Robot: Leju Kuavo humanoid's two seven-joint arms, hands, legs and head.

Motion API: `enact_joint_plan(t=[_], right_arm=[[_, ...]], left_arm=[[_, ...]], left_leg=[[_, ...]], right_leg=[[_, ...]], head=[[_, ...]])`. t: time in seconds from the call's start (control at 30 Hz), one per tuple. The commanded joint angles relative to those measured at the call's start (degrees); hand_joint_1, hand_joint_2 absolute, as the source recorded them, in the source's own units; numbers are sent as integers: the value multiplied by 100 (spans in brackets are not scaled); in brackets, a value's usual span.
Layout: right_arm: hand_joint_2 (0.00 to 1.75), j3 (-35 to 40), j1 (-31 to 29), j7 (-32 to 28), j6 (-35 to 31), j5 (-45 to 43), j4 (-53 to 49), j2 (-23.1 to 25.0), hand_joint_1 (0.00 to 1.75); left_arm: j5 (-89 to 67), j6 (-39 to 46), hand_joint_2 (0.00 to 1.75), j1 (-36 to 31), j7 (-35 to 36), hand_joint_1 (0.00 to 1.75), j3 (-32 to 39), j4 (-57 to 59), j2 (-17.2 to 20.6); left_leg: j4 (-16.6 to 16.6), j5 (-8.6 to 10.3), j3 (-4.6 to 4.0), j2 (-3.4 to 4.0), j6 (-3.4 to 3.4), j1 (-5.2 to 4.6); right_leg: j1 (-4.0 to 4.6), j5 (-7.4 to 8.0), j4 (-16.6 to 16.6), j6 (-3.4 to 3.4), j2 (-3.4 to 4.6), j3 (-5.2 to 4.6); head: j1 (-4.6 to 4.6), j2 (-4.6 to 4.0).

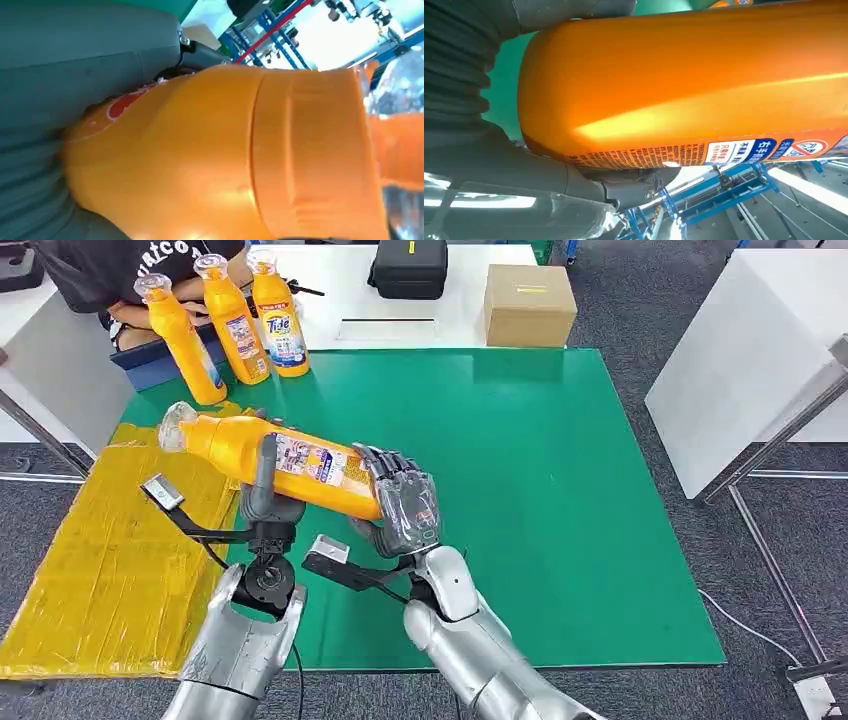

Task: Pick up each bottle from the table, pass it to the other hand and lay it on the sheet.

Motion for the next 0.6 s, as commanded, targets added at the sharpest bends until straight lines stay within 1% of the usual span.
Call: enact_joint_plan(t=[0.03,0.07,0.1,0.13,0.17,0.2,0.23,0.27,0.3,0.33,0.4,0.43,0.47,0.5,0.57,0.6], right_arm=[[175,683,-447,-1069,20,-3110,1665,-100,0],[175,843,-501,-1312,36,-3617,1764,-100,0],[175,865,-535,-1530,192,-4092,1781,-100,0],[175,808,-536,-1790,354,-4471,1748,-100,0],[175,697,-485,-1962,586,-4697,1648,-123,0],[175,637,-398,-2038,717,-4835,1467,-185,0],[175,623,-243,-2056,932,-4972,1152,-305,0],[175,630,-129,-2036,1049,-5049,926,-398,0],[175,643,37,-2026,1317,-5206,582,-537,0],[175,649,168,-2027,1491,-5325,302,-643,0],[175,662,371,-2050,1605,-5467,-152,-836,0],[175,660,375,-2050,1607,-5466,-161,-852,0],[175,660,375,-2050,1607,-5466,-161,-852,0],[175,616,562,-2037,1784,-5668,-556,-967,0],[175,580,963,-2104,1794,-5781,-1369,-1315,0],[175,546,1161,-2104,1766,-5763,-1767,-1490,0]], left_arm=[[-98,38,175,-201,-168,175,26,-347,295],[-174,65,175,-174,-241,175,110,-404,333],[-276,108,175,-156,-324,175,184,-437,367],[-359,126,175,-152,-369,175,280,-439,401],[-437,132,175,-155,-415,175,345,-423,441],[-550,161,175,-165,-502,175,421,-403,466],[-631,196,175,-169,-569,175,518,-388,500],[-676,201,175,-164,-594,175,569,-392,528],[-849,298,175,-151,-745,175,624,-414,588],[-913,331,175,-136,-790,175,653,-437,632],[-1290,595,175,-84,-1060,175,712,-521,713],[-1283,595,175,-79,-1057,175,726,-522,726],[-1283,595,175,-79,-1057,175,726,-522,726],[-2232,1318,175,-6,-1738,175,703,-688,803],[-3323,2021,175,97,-2097,175,657,-828,1006],[-3687,2191,175,126,-2173,175,660,-843,1086]], left_leg=[[-5,-12,36,8,-19,4],[-6,-14,41,10,-22,5],[-6,-8,25,14,-16,4],[-5,-11,35,12,-21,5],[-6,-6,20,11,-15,4],[-6,-11,30,13,-20,3],[-8,-3,16,1,-12,4],[-8,-4,22,-3,-15,7],[-10,-7,36,-10,-21,6],[-11,-4,26,-12,-16,5],[-10,-14,43,-4,-23,5],[-8,-8,26,-1,-16,6],[-6,-12,35,-2,-19,5],[-7,-4,17,-6,-12,2],[-4,-10,25,-8,-16,5],[-4,-19,45,-7,-24,6]], right_leg=[[4,-9,-6,-7,2,34],[5,-11,-6,-8,3,40],[4,-3,-6,-6,10,24],[5,-7,-5,-8,6,34],[4,-2,-6,-6,7,20],[3,-7,-3,-8,8,28],[4,-2,-7,-5,-2,18],[6,-4,-9,-6,-7,26],[4,-11,-8,-8,-16,40],[3,-7,-9,-6,-15,30],[4,-14,-10,-8,-8,45],[5,-7,-10,-5,-5,30],[4,-12,-7,-6,-8,38],[1,-6,-5,-3,-10,20],[4,-12,-6,-4,-13,32],[5,-20,-5,-6,-15,51]], head=[[0,0],[0,0],[-2,0],[2,0],[0,0],[-2,0],[0,0],[0,0],[2,0],[2,0],[0,0],[-2,0],[2,0],[2,0],[2,0],[0,0]])
